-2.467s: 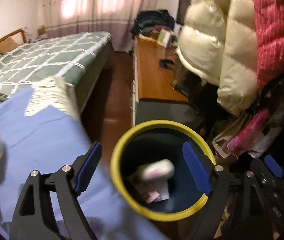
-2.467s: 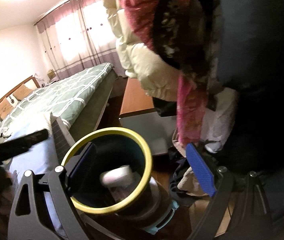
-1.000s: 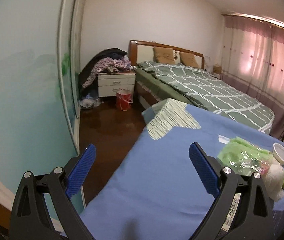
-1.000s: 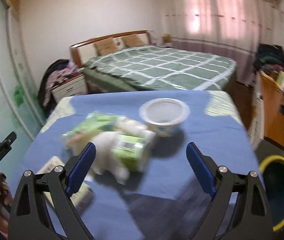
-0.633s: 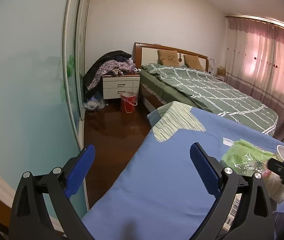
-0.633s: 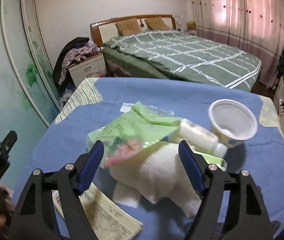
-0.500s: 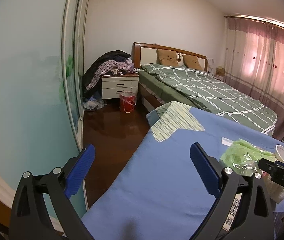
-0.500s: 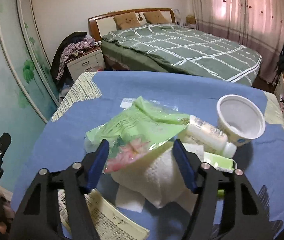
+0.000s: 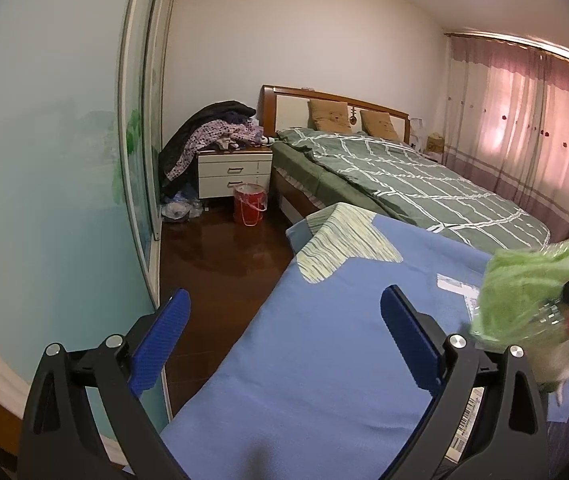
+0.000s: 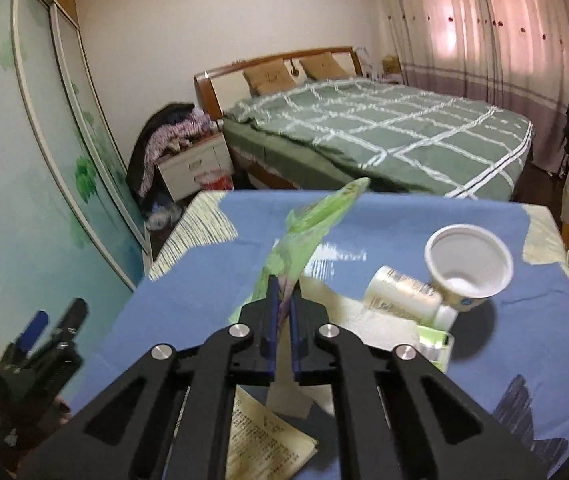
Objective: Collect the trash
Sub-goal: 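Grasp the green plastic wrapper with the right gripper, then carry the green wrapper over the yellow bin and open the right gripper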
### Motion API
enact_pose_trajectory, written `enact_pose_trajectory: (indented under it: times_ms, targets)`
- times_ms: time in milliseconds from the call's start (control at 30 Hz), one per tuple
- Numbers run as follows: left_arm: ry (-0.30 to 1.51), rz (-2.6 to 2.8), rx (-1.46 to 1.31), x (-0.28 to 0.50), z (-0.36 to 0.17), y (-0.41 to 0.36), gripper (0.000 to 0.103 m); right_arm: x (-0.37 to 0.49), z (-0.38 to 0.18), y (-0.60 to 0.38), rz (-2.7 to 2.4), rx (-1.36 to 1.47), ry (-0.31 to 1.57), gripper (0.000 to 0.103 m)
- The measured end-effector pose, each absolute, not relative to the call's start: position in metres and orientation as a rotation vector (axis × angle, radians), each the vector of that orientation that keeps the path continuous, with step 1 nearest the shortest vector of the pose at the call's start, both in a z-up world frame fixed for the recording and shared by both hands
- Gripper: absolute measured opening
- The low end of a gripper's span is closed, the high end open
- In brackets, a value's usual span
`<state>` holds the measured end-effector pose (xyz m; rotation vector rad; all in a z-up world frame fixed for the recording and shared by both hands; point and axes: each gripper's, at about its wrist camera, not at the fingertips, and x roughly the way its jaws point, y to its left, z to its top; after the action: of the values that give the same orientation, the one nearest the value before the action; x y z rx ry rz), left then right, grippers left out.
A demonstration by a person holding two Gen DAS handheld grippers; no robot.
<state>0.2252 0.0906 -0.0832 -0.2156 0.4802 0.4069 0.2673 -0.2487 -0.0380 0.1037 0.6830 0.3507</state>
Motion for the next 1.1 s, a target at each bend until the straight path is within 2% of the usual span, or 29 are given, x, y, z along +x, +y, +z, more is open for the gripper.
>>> enact_pose_trajectory:
  times_ms: [433,867,1100]
  targets:
    - [0.477,0.353,-0.170,0.227,-0.081,0.073,0.095,0.234,-0.005,-0.283,0.371,0.130,0.597,0.003]
    - [0.475,0.237,-0.111,0.229,-0.080,0.050,0.095,0.173,0.008,-0.398,0.188,0.263,0.499,0.002]
    - [0.483,0.073,-0.041,0.227,-0.083,0.020,0.095,0.143,-0.005,-0.479,-0.062,0.298,0.468,0.002]
